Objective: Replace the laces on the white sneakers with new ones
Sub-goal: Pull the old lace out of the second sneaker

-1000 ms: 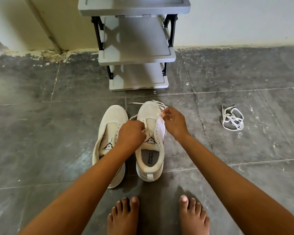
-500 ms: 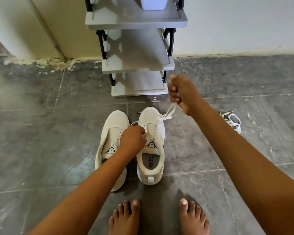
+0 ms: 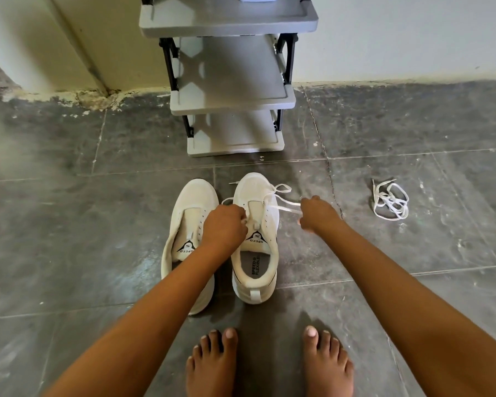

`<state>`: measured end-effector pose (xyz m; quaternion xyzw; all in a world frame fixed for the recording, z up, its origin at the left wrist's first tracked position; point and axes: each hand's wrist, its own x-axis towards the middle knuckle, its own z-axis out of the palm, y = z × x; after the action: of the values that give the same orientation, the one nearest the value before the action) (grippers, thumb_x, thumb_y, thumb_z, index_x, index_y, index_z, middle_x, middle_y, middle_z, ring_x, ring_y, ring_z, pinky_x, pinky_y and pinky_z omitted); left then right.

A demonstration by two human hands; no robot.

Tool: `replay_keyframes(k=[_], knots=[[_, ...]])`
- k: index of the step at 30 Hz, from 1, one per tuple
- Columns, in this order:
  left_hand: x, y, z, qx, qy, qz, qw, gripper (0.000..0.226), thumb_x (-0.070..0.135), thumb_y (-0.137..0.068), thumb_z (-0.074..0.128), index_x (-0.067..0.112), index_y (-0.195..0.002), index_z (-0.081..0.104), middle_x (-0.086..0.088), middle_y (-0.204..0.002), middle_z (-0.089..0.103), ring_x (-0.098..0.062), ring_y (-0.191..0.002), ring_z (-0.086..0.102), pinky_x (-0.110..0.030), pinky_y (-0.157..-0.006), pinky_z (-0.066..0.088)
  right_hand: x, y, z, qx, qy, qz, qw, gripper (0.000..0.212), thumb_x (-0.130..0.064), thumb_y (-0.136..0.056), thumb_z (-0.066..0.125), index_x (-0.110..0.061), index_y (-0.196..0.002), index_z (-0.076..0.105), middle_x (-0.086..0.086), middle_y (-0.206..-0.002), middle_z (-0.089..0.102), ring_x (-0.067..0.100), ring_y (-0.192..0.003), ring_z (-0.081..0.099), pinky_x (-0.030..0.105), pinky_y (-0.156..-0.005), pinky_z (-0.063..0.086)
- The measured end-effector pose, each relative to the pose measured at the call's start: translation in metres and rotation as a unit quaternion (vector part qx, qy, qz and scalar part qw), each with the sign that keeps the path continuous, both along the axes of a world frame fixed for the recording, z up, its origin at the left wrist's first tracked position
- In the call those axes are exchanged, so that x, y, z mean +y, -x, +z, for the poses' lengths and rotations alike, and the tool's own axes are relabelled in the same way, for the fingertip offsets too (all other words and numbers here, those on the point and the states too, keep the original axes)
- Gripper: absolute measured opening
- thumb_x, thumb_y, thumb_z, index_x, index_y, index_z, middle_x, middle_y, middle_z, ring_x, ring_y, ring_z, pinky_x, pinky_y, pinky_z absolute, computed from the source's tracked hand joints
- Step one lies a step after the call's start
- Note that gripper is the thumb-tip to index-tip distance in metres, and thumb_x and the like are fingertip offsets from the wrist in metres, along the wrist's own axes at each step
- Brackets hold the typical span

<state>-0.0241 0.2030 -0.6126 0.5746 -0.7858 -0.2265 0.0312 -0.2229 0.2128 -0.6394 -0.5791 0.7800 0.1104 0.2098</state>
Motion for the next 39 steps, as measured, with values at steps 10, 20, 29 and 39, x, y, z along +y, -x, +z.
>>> replay_keyframes(k=[10, 20, 29, 39], knots=[[-0.001, 0.0, -0.005, 0.004, 0.002, -0.008, 1.0, 0.022, 0.019, -0.089, 0.053, 0.011, -0.103, 0.068, -0.01, -0.095, 0.068, -0.025, -0.088, 0.06, -0.028, -0.068, 0.039, -0.002, -0.001, -0.046, -0.068, 0.113, -0.032, 0.991, 0.042, -0.021, -0.094, 0.054, -0.004, -0.129, 0.038, 0.018, -0.133, 0.033, 0.037, -0.101, 0.059, 0.041, -0.087, 0.049], [-0.002, 0.001, -0.006, 0.004, 0.004, -0.006, 1.0, 0.021, 0.018, -0.088, 0.054, 0.01, -0.1, 0.068, -0.011, -0.093, 0.067, -0.027, -0.086, 0.059, -0.028, -0.067, 0.039, 0.0, -0.006, -0.036, -0.334, 0.19, -0.117, 0.916, 0.009, -0.018, -0.096, 0.047, -0.011, -0.092, 0.048, 0.007, -0.103, 0.047, 0.019, -0.09, 0.046, 0.024, -0.069, 0.036], [0.0, 0.004, -0.005, -0.022, 0.006, 0.004, 1.0, 0.016, 0.015, -0.088, 0.052, 0.006, -0.089, 0.065, -0.012, -0.092, 0.065, -0.028, -0.084, 0.059, -0.028, -0.062, 0.034, -0.005, -0.042, 0.036, -0.549, 0.192, -0.197, 0.789, 0.018, -0.013, -0.1, 0.036, -0.017, -0.083, 0.041, 0.018, -0.115, 0.064, 0.022, -0.096, 0.055, 0.031, -0.086, 0.041], [-0.001, 0.001, -0.008, -0.011, 0.003, 0.005, 1.0, 0.013, 0.015, -0.086, 0.054, 0.007, -0.088, 0.065, -0.01, -0.083, 0.06, -0.028, -0.082, 0.059, -0.028, -0.062, 0.037, -0.036, -0.039, 0.09, -0.701, 0.158, -0.262, 0.644, 0.026, -0.017, -0.099, 0.038, -0.018, -0.074, 0.033, -0.006, -0.051, 0.035, 0.006, -0.041, 0.027, 0.016, -0.037, 0.026]])
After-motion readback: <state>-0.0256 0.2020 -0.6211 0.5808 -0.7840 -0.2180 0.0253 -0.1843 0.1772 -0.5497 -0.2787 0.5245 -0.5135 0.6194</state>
